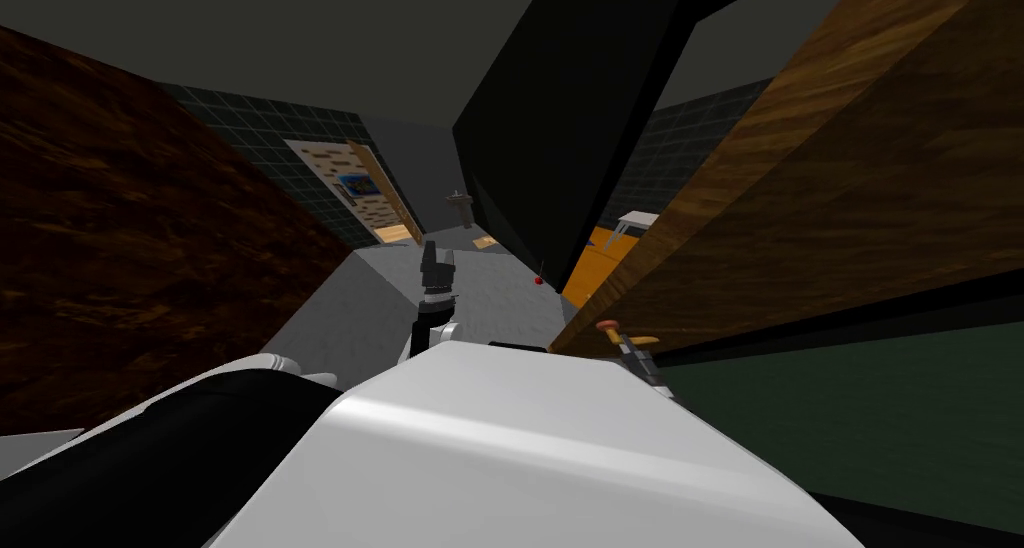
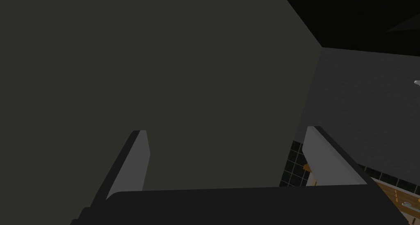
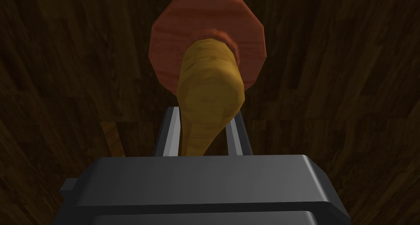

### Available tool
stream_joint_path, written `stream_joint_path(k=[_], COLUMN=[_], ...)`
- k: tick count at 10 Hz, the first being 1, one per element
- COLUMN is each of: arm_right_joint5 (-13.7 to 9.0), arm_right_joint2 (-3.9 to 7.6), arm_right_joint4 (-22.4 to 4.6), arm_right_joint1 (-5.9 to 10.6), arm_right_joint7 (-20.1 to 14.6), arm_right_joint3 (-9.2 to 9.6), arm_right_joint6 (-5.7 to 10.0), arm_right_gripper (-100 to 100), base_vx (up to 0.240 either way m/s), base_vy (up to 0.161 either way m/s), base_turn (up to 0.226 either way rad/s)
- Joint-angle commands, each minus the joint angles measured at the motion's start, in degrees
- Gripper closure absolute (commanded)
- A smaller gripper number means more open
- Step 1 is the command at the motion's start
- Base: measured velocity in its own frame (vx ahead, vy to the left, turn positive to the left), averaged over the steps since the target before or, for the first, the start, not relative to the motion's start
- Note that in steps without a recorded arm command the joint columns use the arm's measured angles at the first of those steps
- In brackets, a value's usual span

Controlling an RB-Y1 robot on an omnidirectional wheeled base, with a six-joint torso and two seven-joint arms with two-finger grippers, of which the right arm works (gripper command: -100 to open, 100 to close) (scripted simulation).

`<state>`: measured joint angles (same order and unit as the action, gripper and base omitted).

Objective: Pull the door open

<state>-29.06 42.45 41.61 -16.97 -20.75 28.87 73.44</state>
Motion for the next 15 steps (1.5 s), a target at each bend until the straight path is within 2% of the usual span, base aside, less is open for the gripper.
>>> stream_joint_path(k=[1, 5, 13, 15], arm_right_joint5=[0.2, 0.4, 0.4, 0.4], arm_right_joint2=[-0.58, -1.61, -1.71, -1.71], arm_right_joint4=[-0.7, -2.7, -2.9, -6.6], arm_right_joint1=[0.52, 1.29, 1.36, 1.36], arm_right_joint7=[-0.2, -0.5, -0.5, -0.5], arm_right_joint3=[0.61, 1.79, 1.9, 1.9], arm_right_joint6=[1.36, 3.91, 4.16, 4.16], arm_right_gripper=[100, 100, 100, 100], base_vx=[0.101, 0.107, 0.0, 0.007], base_vy=[0.09, 0.06, 0.003, 0.012], base_turn=[0.041, 0.05, 0.001, 0.021])
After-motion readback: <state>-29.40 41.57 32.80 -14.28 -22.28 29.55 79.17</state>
